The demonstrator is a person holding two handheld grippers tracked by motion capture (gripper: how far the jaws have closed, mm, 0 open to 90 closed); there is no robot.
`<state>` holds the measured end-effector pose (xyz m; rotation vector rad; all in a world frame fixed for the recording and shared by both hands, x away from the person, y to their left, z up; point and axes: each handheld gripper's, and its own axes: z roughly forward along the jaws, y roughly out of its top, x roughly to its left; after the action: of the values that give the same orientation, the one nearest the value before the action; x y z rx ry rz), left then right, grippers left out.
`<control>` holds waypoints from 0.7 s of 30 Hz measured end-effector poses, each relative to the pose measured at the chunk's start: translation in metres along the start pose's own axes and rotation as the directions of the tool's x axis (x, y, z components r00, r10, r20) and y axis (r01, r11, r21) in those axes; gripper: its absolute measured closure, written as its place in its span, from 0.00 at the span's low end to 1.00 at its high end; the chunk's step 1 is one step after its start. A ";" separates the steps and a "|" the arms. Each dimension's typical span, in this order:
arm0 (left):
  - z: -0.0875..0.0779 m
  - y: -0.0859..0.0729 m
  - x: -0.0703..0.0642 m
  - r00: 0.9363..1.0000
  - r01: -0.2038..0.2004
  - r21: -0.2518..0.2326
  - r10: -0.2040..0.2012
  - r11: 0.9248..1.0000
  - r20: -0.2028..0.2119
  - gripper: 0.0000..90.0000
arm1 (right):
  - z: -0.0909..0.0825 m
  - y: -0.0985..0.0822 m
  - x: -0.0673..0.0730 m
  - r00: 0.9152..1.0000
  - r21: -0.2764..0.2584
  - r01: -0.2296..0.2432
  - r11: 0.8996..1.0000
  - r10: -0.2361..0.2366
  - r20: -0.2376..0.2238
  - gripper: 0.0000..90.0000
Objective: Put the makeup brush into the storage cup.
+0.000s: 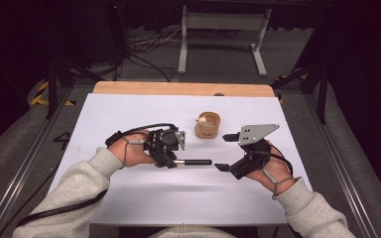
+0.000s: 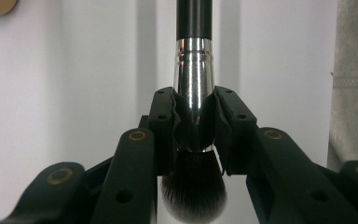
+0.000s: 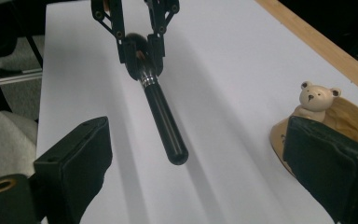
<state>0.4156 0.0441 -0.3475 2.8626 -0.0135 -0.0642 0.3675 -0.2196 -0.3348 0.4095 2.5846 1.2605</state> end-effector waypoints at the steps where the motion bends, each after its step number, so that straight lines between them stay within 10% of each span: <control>1: 0.000 0.001 0.000 1.000 -0.003 0.001 0.003 1.000 -0.001 0.79 | 0.001 0.002 0.000 1.000 0.017 0.000 1.000 0.000 -0.002 0.09; 21: 0.006 0.009 -0.003 1.000 -0.021 0.039 0.021 0.999 0.001 0.79 | 0.024 0.026 -0.005 0.998 0.266 0.033 0.963 -0.017 -0.063 0.16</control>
<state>0.4125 0.0340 -0.3505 2.9007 -0.0449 -0.0612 0.3843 -0.1882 -0.3280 0.3905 2.8121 0.9301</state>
